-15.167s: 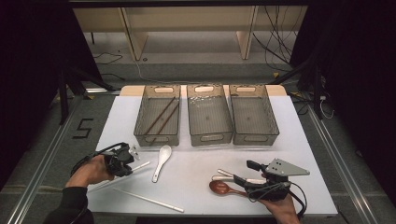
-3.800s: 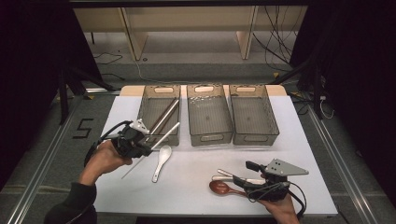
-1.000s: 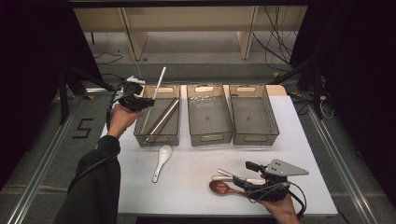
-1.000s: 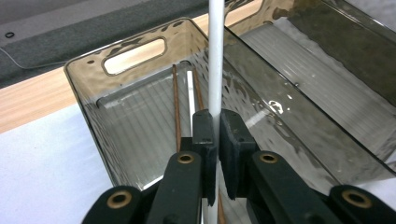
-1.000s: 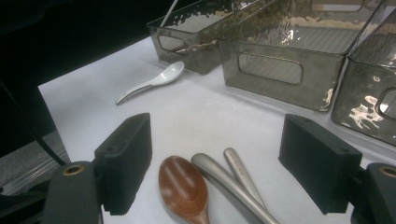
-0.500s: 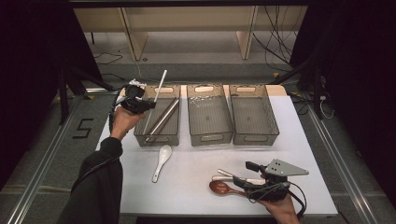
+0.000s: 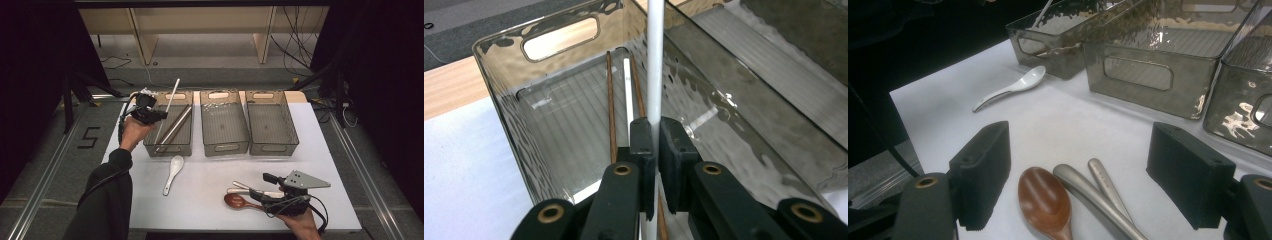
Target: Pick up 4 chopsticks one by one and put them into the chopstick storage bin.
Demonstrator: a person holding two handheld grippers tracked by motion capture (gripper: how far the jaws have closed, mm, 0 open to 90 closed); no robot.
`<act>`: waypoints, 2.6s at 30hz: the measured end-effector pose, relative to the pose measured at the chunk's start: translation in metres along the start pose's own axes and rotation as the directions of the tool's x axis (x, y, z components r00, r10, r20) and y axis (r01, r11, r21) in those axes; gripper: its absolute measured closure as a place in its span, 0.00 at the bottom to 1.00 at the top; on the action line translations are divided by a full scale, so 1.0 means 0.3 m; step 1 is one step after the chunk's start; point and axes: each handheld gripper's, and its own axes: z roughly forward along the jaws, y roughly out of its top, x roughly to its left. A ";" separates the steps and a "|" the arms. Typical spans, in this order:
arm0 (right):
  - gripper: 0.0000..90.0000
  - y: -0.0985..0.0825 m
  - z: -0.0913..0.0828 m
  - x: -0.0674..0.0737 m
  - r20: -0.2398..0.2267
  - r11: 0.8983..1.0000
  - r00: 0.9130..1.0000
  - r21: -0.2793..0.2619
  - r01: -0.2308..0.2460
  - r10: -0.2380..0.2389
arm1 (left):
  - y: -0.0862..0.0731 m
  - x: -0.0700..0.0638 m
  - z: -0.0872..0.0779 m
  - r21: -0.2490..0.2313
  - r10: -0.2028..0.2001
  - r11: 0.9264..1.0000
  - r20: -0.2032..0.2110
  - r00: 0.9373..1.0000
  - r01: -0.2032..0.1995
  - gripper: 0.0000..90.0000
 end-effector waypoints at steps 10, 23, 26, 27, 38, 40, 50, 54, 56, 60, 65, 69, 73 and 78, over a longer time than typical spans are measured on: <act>0.29 0.000 0.000 0.000 -0.002 1.000 1.000 0.001 0.000 0.000 | -0.018 -0.001 0.030 0.018 0.001 1.000 -0.011 1.000 0.000 0.94; 0.29 0.000 0.001 0.001 -0.003 1.000 1.000 0.001 0.002 -0.002 | -0.041 0.003 0.055 0.041 -0.024 0.999 -0.036 0.999 0.026 0.92; 0.29 0.000 0.000 0.001 -0.004 1.000 1.000 0.001 0.004 -0.004 | -0.051 0.004 0.049 0.032 -0.043 0.998 -0.053 0.998 0.044 0.88; 0.29 0.000 0.000 0.001 -0.004 1.000 1.000 0.001 0.003 -0.003 | -0.052 0.005 0.045 0.032 -0.048 0.998 -0.058 0.997 0.050 0.87; 0.29 0.000 0.000 0.002 -0.002 1.000 1.000 0.001 0.005 -0.005 | -0.060 -0.044 -0.041 0.046 -0.112 0.992 -0.043 0.993 0.114 0.49; 0.29 0.000 0.000 0.003 -0.002 1.000 1.000 0.002 0.005 -0.005 | -0.065 -0.060 -0.068 0.037 -0.121 0.992 -0.028 0.992 0.122 0.43; 0.29 0.000 0.002 0.002 -0.001 1.000 1.000 0.003 0.005 -0.005 | -0.116 -0.127 -0.168 0.033 -0.123 0.992 0.021 0.992 0.123 0.29; 0.29 -0.001 0.003 0.001 0.000 1.000 1.000 0.006 0.005 -0.005 | -0.149 -0.149 -0.189 0.043 -0.117 0.992 0.020 0.993 0.116 0.27; 0.29 -0.001 0.003 0.002 0.000 1.000 1.000 0.008 0.005 -0.005 | -0.169 -0.161 -0.194 0.051 -0.124 0.991 0.024 0.992 0.123 0.24; 0.29 0.000 0.004 0.003 -0.001 1.000 1.000 0.009 0.008 -0.008 | -0.187 -0.180 -0.197 0.074 -0.114 0.991 0.010 0.993 0.112 0.22; 0.29 0.000 0.002 0.004 0.000 1.000 1.000 0.006 0.012 -0.012 | -0.227 -0.203 -0.181 0.117 -0.101 0.988 -0.004 0.995 0.101 0.22; 0.29 -0.001 0.003 0.002 0.001 1.000 1.000 0.008 0.010 -0.010 | -0.261 -0.224 -0.179 0.140 -0.103 0.985 0.004 0.995 0.102 0.20; 0.29 -0.005 0.004 -0.002 0.003 1.000 1.000 0.014 0.010 -0.010 | -0.293 -0.244 -0.179 0.155 -0.099 0.983 0.017 0.995 0.095 0.19; 0.29 -0.009 -0.004 -0.013 0.009 1.000 1.000 0.008 0.000 0.000 | -0.319 -0.262 -0.163 0.189 -0.093 0.978 0.034 0.995 0.085 0.18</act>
